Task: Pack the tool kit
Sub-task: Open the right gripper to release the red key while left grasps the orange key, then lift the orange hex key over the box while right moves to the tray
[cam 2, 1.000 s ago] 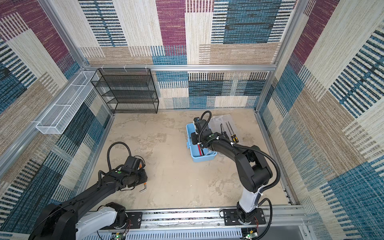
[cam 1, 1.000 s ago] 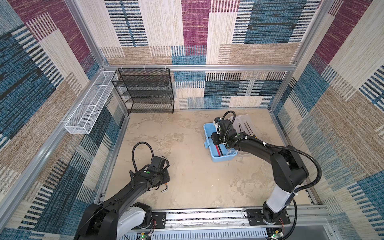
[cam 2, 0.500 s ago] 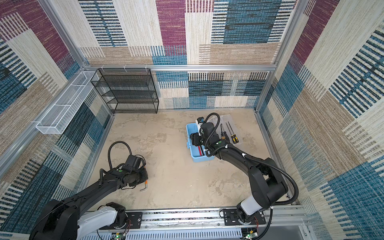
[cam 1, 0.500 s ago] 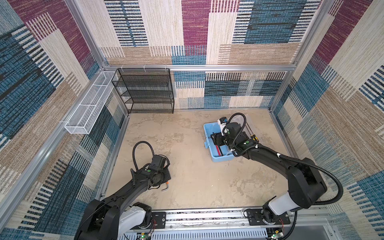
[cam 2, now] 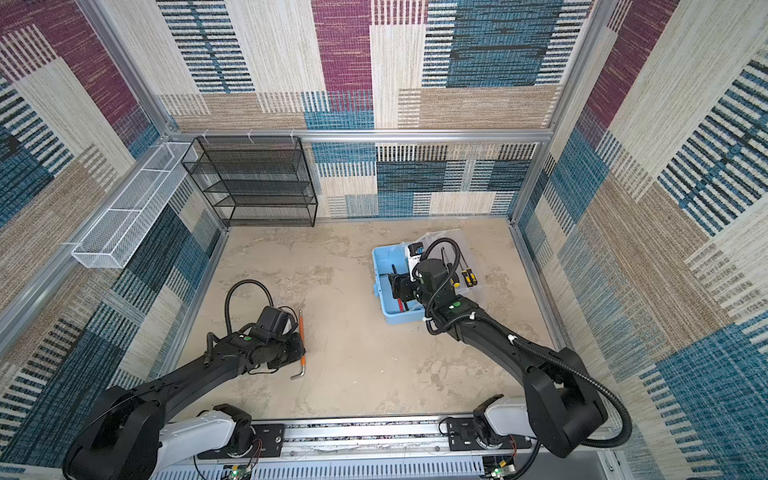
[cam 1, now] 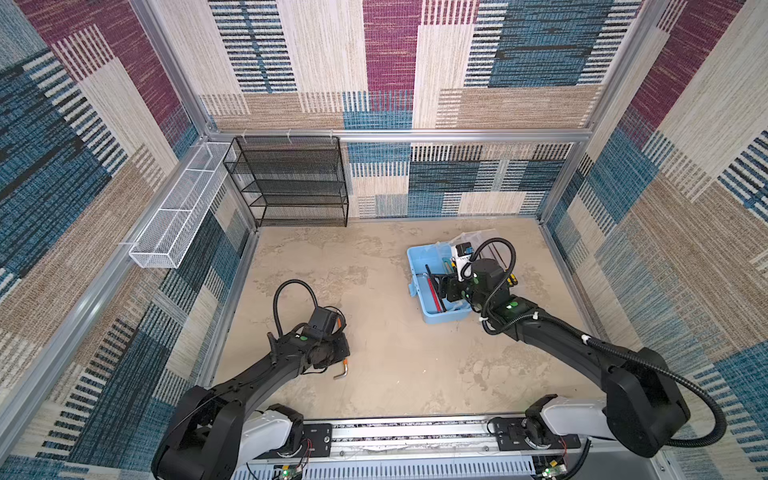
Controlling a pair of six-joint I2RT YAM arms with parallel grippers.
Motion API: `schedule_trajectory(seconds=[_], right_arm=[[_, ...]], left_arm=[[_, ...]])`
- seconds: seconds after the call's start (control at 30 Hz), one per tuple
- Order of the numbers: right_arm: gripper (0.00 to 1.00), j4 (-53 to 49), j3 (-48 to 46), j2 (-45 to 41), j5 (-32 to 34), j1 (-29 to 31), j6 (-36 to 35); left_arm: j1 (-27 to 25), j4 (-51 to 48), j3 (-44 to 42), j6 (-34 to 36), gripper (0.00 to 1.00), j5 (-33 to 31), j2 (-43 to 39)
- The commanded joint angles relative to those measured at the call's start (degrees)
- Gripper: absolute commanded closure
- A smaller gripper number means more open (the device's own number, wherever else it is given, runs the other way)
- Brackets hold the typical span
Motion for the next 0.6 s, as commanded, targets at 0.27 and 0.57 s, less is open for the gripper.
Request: schedule_trajectory(seconds=[0.27, 0.57], right_arm=[[0.09, 3.61, -6.37, -7.97, 2.95, -1.04, 1.25], [0.07, 1.77, -8.98, -10.81, -0.14, -6.12, 3.30]], left_arm=[[-3.88, 6.94, 8.75, -0.75, 1.00, -0.77, 4.33], [-8.44, 8.13, 24.41, 1.54, 1.00, 0.03, 15.53]])
